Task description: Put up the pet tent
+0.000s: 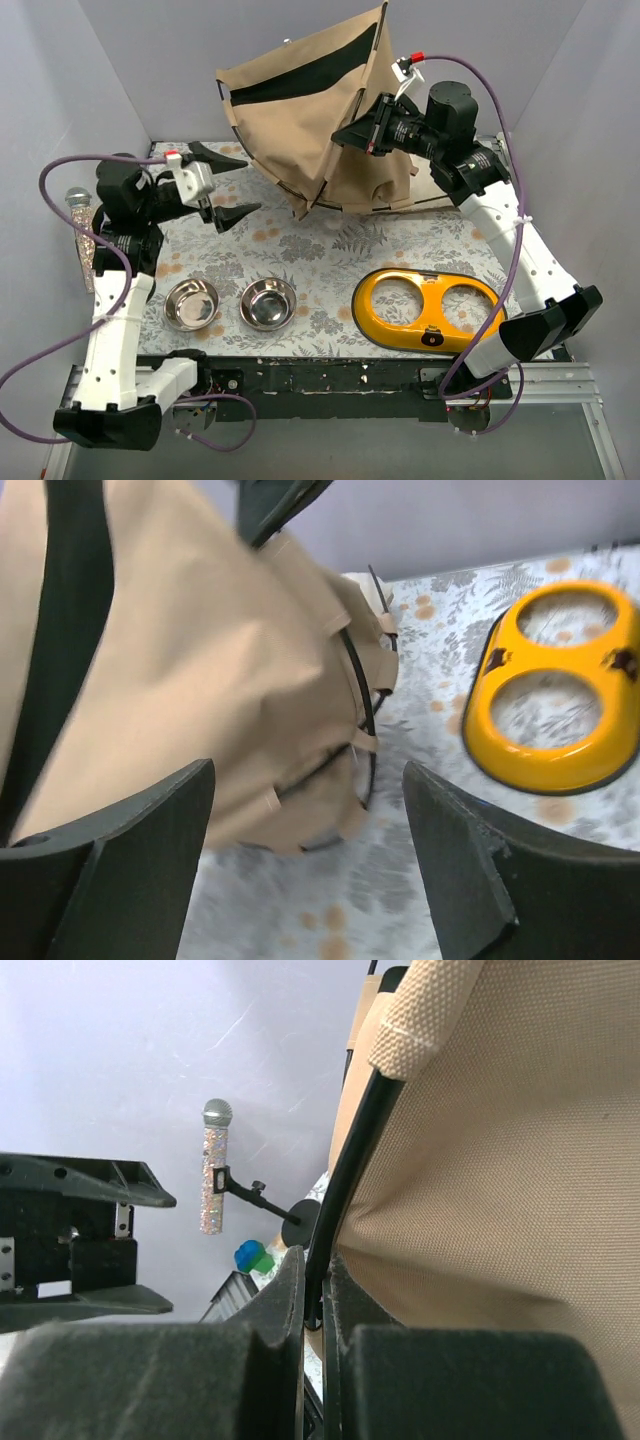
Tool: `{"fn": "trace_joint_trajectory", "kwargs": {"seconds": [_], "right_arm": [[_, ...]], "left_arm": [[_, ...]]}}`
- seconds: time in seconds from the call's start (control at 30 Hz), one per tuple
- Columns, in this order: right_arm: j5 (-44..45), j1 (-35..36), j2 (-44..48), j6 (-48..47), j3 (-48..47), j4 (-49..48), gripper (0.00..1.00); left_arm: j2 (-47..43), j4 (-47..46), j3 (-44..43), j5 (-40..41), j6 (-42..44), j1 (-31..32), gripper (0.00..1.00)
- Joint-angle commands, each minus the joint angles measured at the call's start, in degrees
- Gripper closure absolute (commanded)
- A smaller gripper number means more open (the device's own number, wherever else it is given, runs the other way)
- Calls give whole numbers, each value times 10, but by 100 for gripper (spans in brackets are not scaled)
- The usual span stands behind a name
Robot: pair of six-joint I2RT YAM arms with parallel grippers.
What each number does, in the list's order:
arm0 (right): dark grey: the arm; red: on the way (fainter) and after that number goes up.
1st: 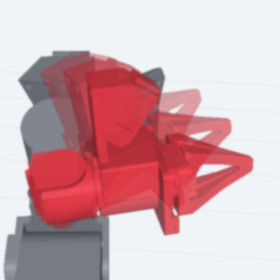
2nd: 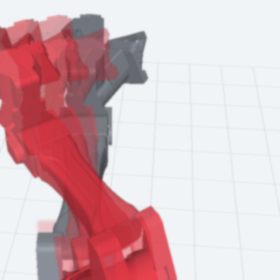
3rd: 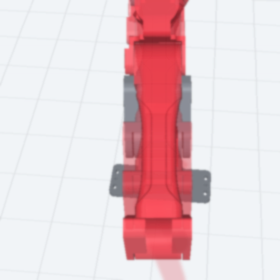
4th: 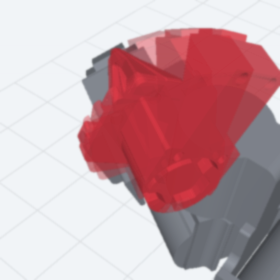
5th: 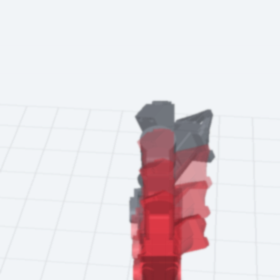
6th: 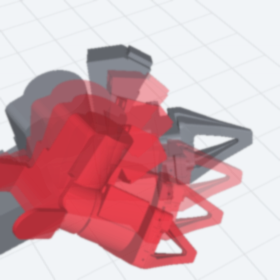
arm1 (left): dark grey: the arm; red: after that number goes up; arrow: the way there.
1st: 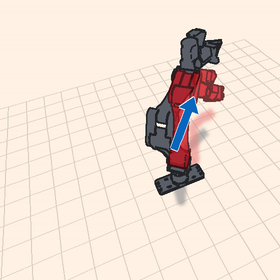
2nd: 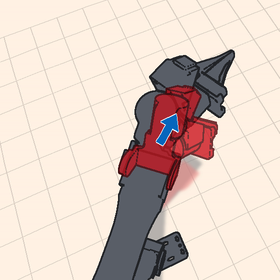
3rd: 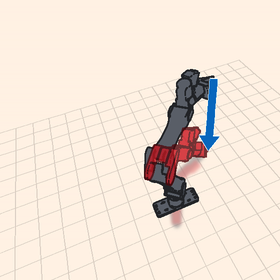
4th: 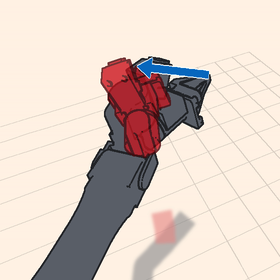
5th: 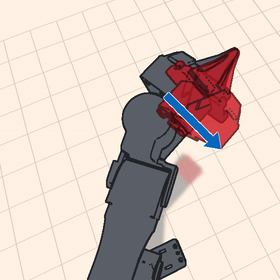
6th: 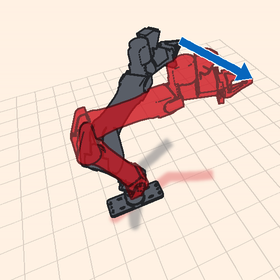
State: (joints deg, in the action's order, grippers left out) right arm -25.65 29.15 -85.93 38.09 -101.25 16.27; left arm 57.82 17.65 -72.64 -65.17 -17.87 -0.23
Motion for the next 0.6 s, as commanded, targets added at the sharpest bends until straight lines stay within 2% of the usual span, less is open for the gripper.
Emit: {"fn": "trace_joint_trajectory", "kwargs": {"seconds": [0.0, 0.1, 0.17, 0.23, 0.57], "right_arm": [[-39, 3, -2, 12, -40, -55, 99], [-37, 3, 2, 16, -34, -54, 99], [-34, 3, 4, 23, -34, -55, 99], [-40, 3, 4, 27, -36, -60, 99], [-65, 5, 0, 51, -34, -70, 99]], "left_arm": [[74, 163, -37, 34, 377, 78, 31], [104, 234, -64, 92, 502, 137, 44], [112, 246, -61, 122, 550, 164, 53], [118, 244, -52, 149, 579, 186, 57], [138, 165, -2, 225, 652, 219, 60]]}}
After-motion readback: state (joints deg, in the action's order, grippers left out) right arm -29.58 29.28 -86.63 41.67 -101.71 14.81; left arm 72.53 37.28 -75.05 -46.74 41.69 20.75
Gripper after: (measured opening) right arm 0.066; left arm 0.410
